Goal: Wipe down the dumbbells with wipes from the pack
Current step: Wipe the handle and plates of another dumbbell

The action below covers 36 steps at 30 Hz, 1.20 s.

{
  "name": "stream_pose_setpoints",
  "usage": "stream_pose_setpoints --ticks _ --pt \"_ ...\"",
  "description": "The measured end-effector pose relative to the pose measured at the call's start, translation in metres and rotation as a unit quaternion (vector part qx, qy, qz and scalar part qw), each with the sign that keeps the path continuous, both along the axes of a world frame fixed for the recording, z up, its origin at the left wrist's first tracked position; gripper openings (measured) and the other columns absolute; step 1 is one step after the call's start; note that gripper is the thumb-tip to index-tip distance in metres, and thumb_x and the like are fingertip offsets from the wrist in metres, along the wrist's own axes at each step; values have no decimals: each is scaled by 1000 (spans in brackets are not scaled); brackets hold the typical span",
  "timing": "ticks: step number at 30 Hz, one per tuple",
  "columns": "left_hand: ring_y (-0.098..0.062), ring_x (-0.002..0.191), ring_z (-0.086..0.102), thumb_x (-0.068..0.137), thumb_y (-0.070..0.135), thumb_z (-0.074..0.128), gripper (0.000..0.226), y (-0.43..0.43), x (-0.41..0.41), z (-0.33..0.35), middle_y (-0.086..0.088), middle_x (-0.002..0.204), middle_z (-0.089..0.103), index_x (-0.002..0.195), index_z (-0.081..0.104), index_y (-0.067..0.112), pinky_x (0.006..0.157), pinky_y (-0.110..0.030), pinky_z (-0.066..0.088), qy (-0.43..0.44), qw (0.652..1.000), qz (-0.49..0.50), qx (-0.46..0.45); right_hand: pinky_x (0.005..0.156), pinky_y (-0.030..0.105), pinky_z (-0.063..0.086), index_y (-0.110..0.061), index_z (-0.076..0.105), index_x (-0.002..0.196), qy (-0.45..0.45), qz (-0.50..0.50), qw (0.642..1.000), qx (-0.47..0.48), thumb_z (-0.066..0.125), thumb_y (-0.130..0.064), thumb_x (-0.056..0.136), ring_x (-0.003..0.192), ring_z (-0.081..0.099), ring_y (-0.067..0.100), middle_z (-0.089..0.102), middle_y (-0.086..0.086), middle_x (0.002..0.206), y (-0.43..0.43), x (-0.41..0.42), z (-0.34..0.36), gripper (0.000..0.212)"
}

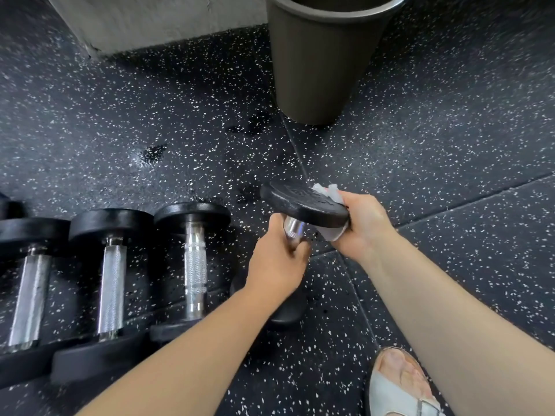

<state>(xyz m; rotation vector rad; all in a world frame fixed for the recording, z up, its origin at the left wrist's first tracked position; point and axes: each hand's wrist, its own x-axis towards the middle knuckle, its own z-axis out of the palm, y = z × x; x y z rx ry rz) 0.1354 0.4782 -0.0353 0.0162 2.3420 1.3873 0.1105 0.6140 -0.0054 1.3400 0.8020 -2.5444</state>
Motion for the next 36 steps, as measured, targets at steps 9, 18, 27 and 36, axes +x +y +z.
stream_pose_setpoints --ticks 9,18,27,36 --pt "-6 52 39 79 5 57 31 0 -4 -3 14 56 44 74 42 31 55 -25 35 -14 999 -3 31 61 22 37 -12 34 63 84 28 973 215 34 8 85 63 30 18 32 3 67 -8 41 22 30" --pt "-13 57 36 71 5 55 33 0 -7 -11 11 57 42 63 47 36 55 -32 34 -40 995 9 91 86 40 54 -1 63 107 54 44 996 54 54 -7 92 92 62 23 62 8 100 4 23 12 19" --pt "-7 54 39 72 3 57 34 -2 -17 -11 13 63 43 73 43 34 48 -23 37 -30 996 21 85 92 34 46 -9 66 105 143 99 948 266 46 -9 97 94 57 11 63 -5 99 -22 41 13 22" --pt "-9 55 38 77 -4 47 32 -4 -21 -14 6 63 43 72 42 28 50 -22 34 -24 997 12 69 116 14 17 -15 32 146 240 204 631 709 35 -13 100 143 29 11 50 11 144 -33 62 -10 47"
